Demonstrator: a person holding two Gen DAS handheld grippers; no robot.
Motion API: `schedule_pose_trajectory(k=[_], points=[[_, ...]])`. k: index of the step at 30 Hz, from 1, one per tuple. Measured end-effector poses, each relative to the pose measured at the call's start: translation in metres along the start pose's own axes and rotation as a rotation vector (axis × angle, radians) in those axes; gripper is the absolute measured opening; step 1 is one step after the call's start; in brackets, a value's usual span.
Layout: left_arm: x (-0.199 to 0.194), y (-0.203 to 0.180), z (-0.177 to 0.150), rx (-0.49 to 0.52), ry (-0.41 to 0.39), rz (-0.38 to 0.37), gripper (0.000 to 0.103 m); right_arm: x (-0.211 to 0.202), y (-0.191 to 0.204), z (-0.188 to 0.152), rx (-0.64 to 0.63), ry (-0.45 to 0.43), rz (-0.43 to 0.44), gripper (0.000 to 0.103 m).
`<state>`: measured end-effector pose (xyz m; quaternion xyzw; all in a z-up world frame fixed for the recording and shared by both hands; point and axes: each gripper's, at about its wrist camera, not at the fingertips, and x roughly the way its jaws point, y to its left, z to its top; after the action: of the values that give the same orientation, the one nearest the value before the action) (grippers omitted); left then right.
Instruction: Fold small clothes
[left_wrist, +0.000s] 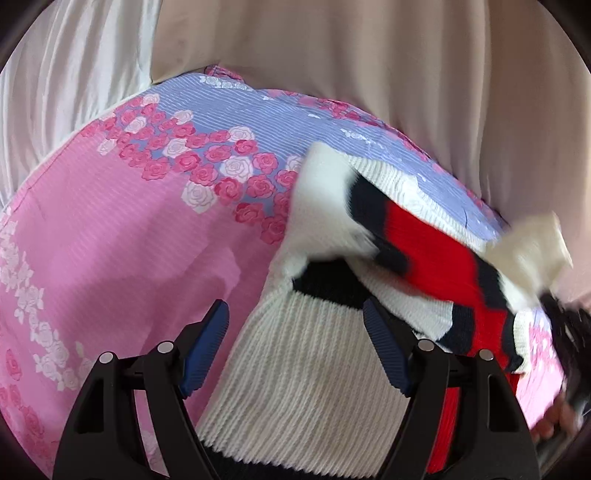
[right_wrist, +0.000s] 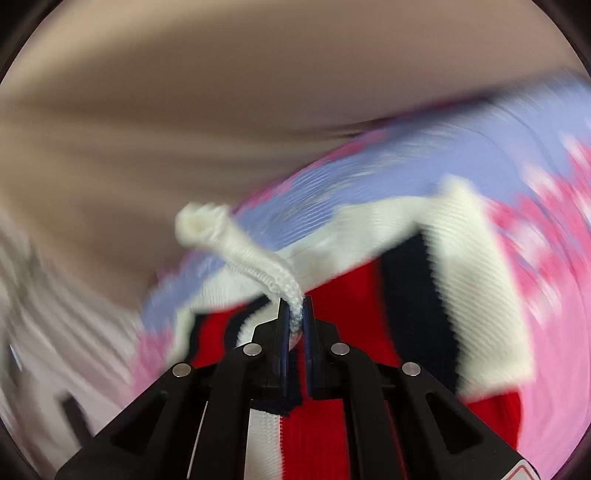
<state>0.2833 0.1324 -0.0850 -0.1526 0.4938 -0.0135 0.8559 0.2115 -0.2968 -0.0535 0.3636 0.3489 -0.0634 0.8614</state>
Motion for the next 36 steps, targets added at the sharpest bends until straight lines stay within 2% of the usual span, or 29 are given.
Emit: schedule_pose_trajectory(k=[1,2,4,6,8,10,11,12,13,14,15,19,21,23,25,26,27,31,36], points=[[0.004,-0.002,0.002,-0.004,0.005,-0.005,0.073,-0.011,-0.017,-0.003,0.046,-0.029,-0.028,0.005],[0.007,-0.003,0.003,-0.002,0.009,-0.009,0.073,-0.015,-0.030,-0.005,0.049,-0.018,-0.079,0.006],[0.019,-0.009,0.004,0.018,0.027,-0.001,0.073,-0.001,-0.052,-0.009,0.033,0.053,-0.158,0.007],[0.033,-0.016,0.003,0.050,0.046,0.017,0.073,0.013,-0.064,-0.014,0.019,0.122,-0.196,0.012],[0.042,-0.020,0.001,0.069,0.059,0.037,0.073,0.017,-0.063,-0.016,0.012,0.131,-0.189,0.014],[0.048,-0.021,-0.001,0.071,0.068,0.051,0.073,0.016,-0.057,-0.013,0.017,0.100,-0.165,0.030],[0.050,-0.020,-0.002,0.068,0.074,0.061,0.073,0.012,-0.057,-0.013,0.018,0.089,-0.162,0.044],[0.052,-0.020,-0.002,0.066,0.077,0.063,0.073,0.013,-0.055,-0.010,0.024,0.077,-0.156,0.050],[0.054,-0.019,-0.001,0.065,0.081,0.066,0.073,0.011,-0.059,-0.006,0.028,0.072,-0.155,0.050],[0.055,-0.020,-0.001,0.066,0.081,0.075,0.073,0.013,-0.060,-0.004,0.028,0.067,-0.161,0.042],[0.056,-0.020,-0.001,0.071,0.080,0.081,0.073,0.014,-0.060,-0.001,0.020,0.066,-0.171,0.010],[0.061,-0.020,-0.001,0.094,0.077,0.103,0.075,-0.009,-0.059,-0.001,0.003,0.019,-0.221,0.007],[0.060,-0.020,-0.003,0.099,0.076,0.102,0.075,-0.014,-0.069,-0.007,0.002,0.033,-0.249,0.013],[0.051,-0.020,-0.006,0.102,0.076,0.085,0.074,-0.029,-0.079,-0.019,-0.016,0.038,-0.270,0.013],[0.037,-0.018,-0.013,0.115,0.067,0.067,0.074,-0.054,-0.077,-0.035,-0.050,0.030,-0.272,0.026],[0.026,-0.014,-0.019,0.120,0.065,0.056,0.074,-0.064,-0.077,-0.045,-0.058,0.034,-0.274,0.041],[0.021,-0.012,-0.024,0.123,0.065,0.050,0.074,-0.076,-0.079,-0.055,-0.065,0.043,-0.269,0.048],[-0.014,0.012,-0.062,0.132,0.100,0.035,0.074,-0.119,-0.086,-0.116,-0.131,0.156,-0.297,0.052],[-0.048,0.046,-0.119,0.126,0.172,0.027,0.074,-0.161,-0.107,-0.193,-0.115,0.274,-0.277,0.054]])
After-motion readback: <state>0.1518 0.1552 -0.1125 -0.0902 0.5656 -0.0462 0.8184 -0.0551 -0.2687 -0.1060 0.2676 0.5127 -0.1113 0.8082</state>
